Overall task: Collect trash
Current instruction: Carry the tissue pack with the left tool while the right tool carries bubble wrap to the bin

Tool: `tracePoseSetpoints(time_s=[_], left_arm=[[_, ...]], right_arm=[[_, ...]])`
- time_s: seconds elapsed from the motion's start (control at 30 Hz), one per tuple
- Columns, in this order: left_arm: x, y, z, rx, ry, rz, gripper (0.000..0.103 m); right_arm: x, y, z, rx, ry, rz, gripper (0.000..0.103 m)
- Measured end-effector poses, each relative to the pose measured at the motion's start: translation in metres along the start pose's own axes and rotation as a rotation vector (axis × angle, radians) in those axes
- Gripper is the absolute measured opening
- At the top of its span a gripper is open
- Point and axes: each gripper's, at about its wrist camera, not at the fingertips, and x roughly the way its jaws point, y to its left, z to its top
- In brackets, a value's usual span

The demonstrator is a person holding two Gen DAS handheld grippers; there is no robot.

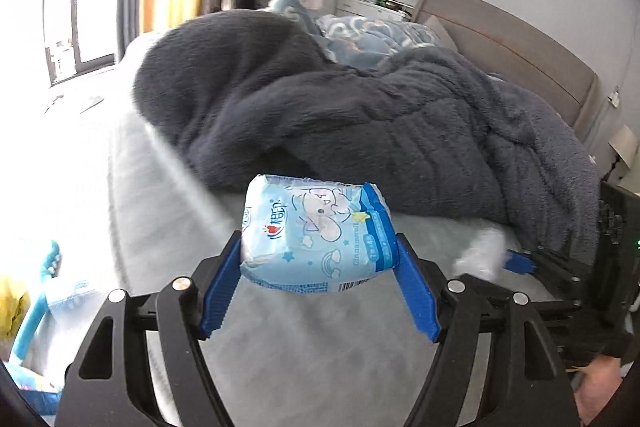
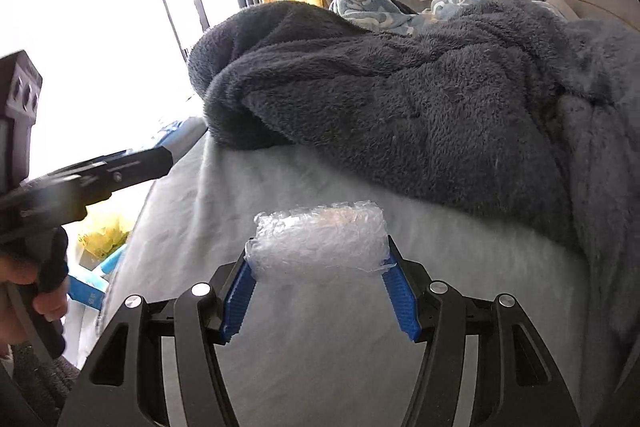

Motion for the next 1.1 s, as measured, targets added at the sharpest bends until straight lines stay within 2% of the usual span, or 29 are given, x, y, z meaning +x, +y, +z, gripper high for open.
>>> tracePoseSetpoints(time_s=[0.23,0.43,0.57,0.67,0.9,1.1], left_arm=[[-0.032,0.024,-0.024,0.055,-0.032,0.109,0.075],[-0.060,0.057,-0.060,-0.049,-0.023,0.166,0.075],[-0.073,0.070,-0.076,-0.053,-0.029,0.216,0.075],[-0.081,0.081,-0.087,-0.076,-0.029,0.242,0.075],[-0.082,0.115,-0.116,-0.124,0.029,0.339,0.075],[-0.082,0.147,-0.134,-0.172,0.089,0.375,0.075]], right_arm=[[-0.007,0.030,-0.010,-0.064,0.009,-0.023,0.061],[-0.014,0.048,-0.005,-0.060,0.007,-0.009,0.061],[-0.018,0.067,-0.005,-0.031,0.006,0.041,0.061],[-0.024,0.091,-0.001,-0.066,-0.012,0.070,0.061],[-0.021,0.136,0.004,-0.123,-0.012,0.139,0.061],[-0.007,0.169,0.006,-0.149,0.013,0.198,0.061]])
